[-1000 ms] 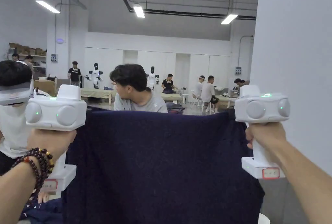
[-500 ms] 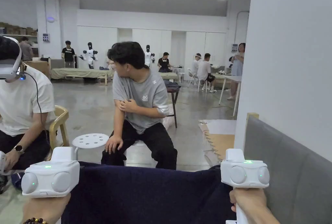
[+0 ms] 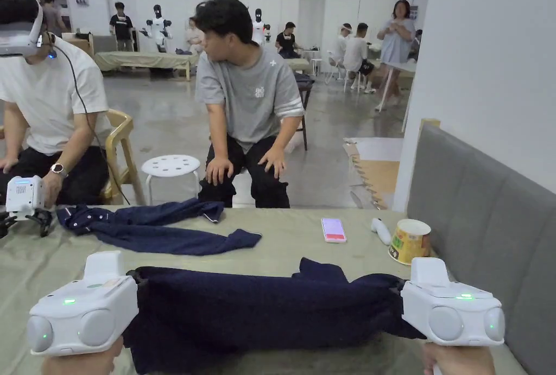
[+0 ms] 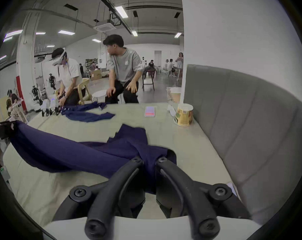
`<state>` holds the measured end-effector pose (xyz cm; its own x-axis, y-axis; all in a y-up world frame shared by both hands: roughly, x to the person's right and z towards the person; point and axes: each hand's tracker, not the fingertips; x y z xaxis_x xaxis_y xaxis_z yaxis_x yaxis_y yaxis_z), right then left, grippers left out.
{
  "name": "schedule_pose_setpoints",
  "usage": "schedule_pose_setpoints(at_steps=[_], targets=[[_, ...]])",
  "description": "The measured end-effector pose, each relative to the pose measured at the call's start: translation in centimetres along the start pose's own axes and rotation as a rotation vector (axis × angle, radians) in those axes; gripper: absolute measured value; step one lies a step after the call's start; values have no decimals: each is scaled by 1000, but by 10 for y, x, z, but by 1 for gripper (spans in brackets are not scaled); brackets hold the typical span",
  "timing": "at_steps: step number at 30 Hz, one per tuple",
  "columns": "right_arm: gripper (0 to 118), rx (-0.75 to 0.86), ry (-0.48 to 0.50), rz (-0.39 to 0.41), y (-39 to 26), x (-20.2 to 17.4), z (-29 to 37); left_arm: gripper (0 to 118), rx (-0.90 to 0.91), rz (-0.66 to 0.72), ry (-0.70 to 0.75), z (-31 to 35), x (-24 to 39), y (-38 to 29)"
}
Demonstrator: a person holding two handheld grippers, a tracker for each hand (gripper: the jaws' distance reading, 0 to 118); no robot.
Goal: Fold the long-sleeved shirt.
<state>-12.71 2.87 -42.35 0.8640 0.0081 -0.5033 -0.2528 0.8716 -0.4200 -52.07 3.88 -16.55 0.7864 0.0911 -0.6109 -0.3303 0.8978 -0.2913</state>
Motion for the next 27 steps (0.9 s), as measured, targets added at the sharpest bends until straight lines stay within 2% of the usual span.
schedule_pose_setpoints(at_steps=[4, 9, 11, 15, 17, 27], targets=[[9, -50, 15, 31, -57, 1, 37, 14, -68, 32, -17, 30, -21, -72], [9, -150, 54, 134, -111, 0, 74, 14, -174, -92, -31, 62, -35, -137], [9, -203, 67, 176, -134, 0, 86, 14, -196, -118, -41, 88, -27, -149], [9, -327, 114, 202, -172, 1, 112, 14, -245, -152, -46, 118, -29, -169], [9, -395, 128, 215, -189, 2, 128, 14, -286, -211, -52, 134, -30, -178], [9, -655, 183, 302, -234, 10, 161, 14, -493, -245, -47, 173, -43, -221]])
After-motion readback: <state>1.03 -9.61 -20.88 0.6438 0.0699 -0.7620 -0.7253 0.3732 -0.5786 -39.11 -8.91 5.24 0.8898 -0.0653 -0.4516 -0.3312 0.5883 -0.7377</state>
